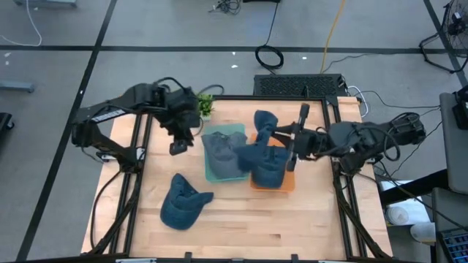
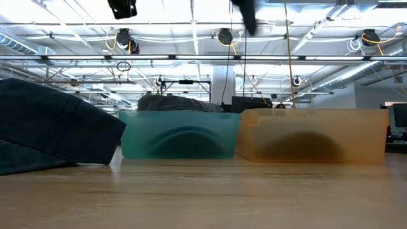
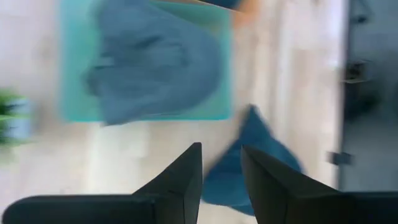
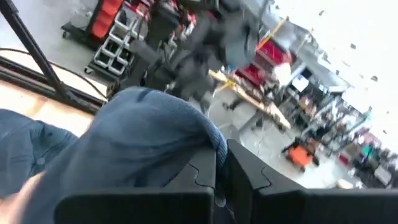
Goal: Pick & Place hat
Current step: Put the right blue cap into the orange bin
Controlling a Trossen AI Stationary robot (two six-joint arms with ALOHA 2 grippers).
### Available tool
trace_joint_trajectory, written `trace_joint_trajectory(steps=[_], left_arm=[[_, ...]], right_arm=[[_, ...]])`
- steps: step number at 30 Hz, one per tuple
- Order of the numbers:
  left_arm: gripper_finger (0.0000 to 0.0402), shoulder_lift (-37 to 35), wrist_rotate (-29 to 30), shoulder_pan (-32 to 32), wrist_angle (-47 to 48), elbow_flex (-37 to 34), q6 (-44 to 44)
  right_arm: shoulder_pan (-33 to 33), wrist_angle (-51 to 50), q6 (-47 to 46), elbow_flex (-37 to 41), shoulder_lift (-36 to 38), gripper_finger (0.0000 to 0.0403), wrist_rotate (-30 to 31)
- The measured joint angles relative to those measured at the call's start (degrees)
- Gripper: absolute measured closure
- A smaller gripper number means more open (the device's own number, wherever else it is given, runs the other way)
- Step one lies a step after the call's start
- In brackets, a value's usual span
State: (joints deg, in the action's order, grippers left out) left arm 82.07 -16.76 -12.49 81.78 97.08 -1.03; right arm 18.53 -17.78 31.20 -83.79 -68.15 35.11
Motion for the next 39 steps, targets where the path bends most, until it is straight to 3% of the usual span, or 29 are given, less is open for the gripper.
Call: trace_joint_trajectory(steps=[3,7,10,18,25,31,39], left_arm=[[0.0284,-2.52,6.69,-0.14,-1.21,0.02,0.34],[0.0284,-5.8,12.08,-0.21,-2.44,0.0,1.47],[0.0284,-8.13,13.17,-0.2,-2.76,0.0,2.0],[0.0284,-12.47,14.21,-0.18,-3.5,0.0,4.41],[0.0284,-14.15,14.2,-0.16,-3.52,0.0,5.52],[0.0284,-14.26,13.84,-0.16,-3.48,0.0,5.83],[0.0284,-14.28,13.81,-0.16,-3.46,-0.01,5.83]], right_arm=[[-0.85,-3.31,-2.8,-1.89,-1.51,0.0398,1.59],[-0.99,-7.82,-3.19,-4.8,-5.27,0.0398,11.14],[-1.15,-12.28,-5.23,-7.93,-8.13,0.0398,15.54],[-2.32,-31.18,-22.36,-16.42,-13.77,0.0398,15.83],[-3.26,-43.43,-37.9,-19.6,-15.59,0.0398,8.42],[-3.05,-52.4,-49.79,-19.45,-15.59,0.0398,7.76],[-3.36,-58.99,-62.69,-15.33,-15.58,0.0398,-2.55]])
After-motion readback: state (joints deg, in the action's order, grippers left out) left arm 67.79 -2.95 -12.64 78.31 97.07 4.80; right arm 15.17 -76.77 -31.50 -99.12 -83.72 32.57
